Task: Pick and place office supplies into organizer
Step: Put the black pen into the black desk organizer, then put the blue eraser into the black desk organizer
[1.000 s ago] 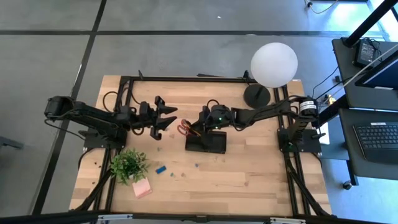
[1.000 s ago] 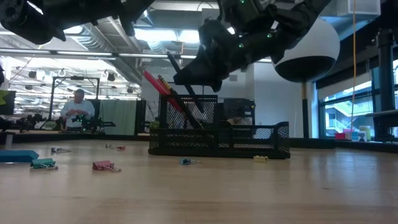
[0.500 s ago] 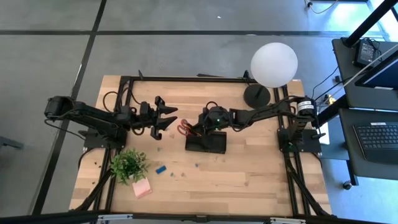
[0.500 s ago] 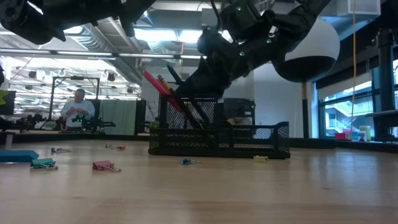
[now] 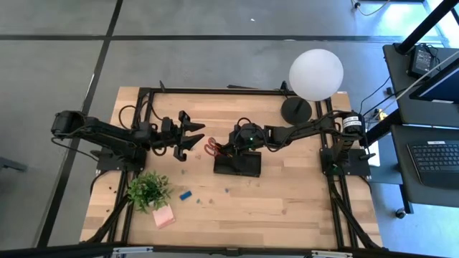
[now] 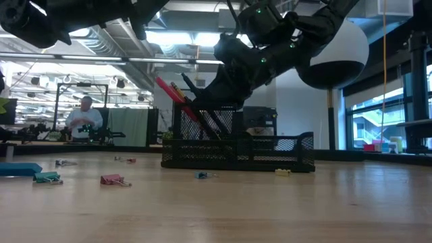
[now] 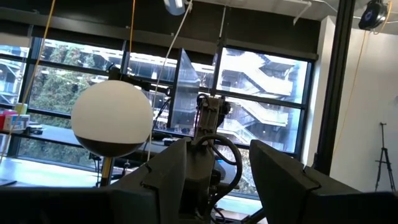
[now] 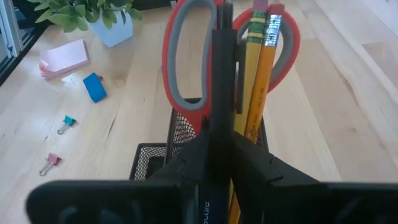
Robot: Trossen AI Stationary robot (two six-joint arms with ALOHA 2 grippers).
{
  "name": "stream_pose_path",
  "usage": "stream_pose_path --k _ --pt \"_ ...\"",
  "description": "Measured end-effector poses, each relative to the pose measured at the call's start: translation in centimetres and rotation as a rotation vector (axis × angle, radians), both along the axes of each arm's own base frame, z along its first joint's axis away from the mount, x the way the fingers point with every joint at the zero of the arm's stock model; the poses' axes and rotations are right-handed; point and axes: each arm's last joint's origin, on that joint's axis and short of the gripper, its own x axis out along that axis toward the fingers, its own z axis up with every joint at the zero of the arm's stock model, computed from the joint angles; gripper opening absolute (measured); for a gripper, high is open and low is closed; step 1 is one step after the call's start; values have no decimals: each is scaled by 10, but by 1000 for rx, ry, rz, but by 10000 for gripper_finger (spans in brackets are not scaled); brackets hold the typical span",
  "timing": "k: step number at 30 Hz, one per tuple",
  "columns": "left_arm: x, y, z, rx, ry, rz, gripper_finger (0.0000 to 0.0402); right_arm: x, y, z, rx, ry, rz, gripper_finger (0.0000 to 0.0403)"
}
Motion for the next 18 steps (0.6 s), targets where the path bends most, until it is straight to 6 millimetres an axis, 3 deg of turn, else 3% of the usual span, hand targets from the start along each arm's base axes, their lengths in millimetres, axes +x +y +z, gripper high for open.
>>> stream_pose_path --k 12,18 --pt "0 0 0 -1 0 -1 171 -1 0 4 5 -2 -3 120" --pt "0 0 0 -2 1 -1 172 -12 -11 34 -11 -56 -39 121"
